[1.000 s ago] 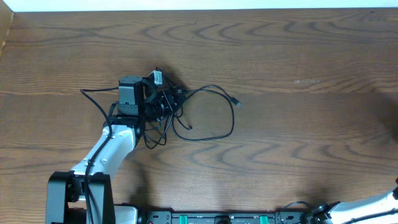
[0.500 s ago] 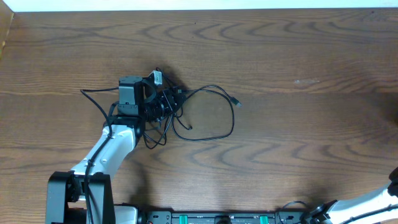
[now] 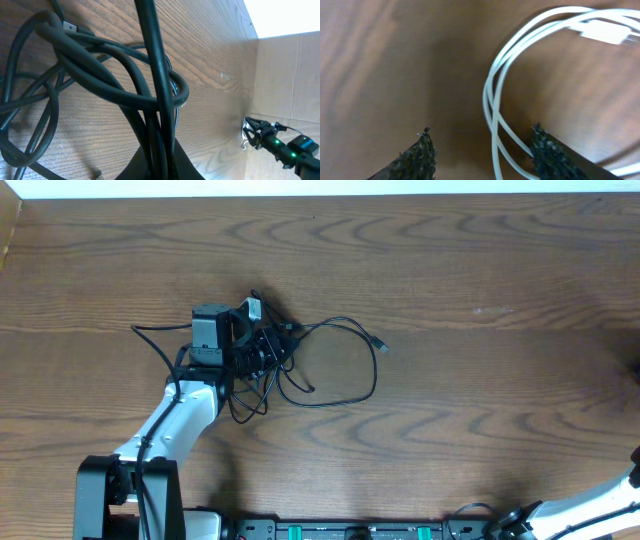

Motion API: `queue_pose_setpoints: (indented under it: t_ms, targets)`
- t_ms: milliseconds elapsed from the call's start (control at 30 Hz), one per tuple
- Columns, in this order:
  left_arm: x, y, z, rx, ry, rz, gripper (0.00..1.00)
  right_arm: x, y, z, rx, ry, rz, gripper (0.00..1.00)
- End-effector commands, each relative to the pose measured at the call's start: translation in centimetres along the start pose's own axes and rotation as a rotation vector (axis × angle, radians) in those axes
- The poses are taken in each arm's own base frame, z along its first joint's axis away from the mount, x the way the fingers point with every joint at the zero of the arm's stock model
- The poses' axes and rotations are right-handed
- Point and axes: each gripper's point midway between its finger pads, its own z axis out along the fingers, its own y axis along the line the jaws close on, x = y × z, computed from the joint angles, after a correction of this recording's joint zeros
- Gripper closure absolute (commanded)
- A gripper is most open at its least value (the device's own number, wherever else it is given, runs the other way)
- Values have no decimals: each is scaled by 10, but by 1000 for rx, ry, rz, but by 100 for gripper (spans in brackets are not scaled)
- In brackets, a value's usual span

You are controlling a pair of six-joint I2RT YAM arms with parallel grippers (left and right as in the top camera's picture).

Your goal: Untangle cables

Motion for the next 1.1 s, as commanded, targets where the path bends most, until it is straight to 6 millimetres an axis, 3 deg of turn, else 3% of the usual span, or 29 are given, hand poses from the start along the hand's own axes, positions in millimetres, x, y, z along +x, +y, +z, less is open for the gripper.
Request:
queue_pose_setpoints:
  t_ms: [0, 367, 400, 500, 533, 633, 833, 900, 1067]
  targets:
    - [-3, -3, -1, -5, -12, 6, 92, 66, 23, 24, -188, 212, 28, 43]
    - [-4, -3, -1, -5, -13, 7, 92, 99, 54, 20, -236, 332, -36, 52]
    - [-4, -3, -1, -5, -13, 7, 91, 100, 56, 20, -237, 334, -43, 48]
    - [-4, -3, -1, -5, -12, 6, 92, 97, 56, 18, -226, 324, -49, 4]
    - [-4, -3, -1, -5, -12, 6, 92, 94, 52, 17, -196, 316, -36, 1]
    - [-4, -3, -1, -5, -13, 7, 92, 79, 31, 7, -36, 270, 67, 1]
    - [-4, -3, -1, -5, -13, 7, 92, 42, 37, -37, -4, 153, 110, 1]
    - [-4, -3, -1, -5, -13, 7, 92, 45, 39, -51, 8, 172, 221, 1]
    - [-4, -3, -1, -5, -13, 7, 92, 84, 36, -71, 66, 330, 371, 1]
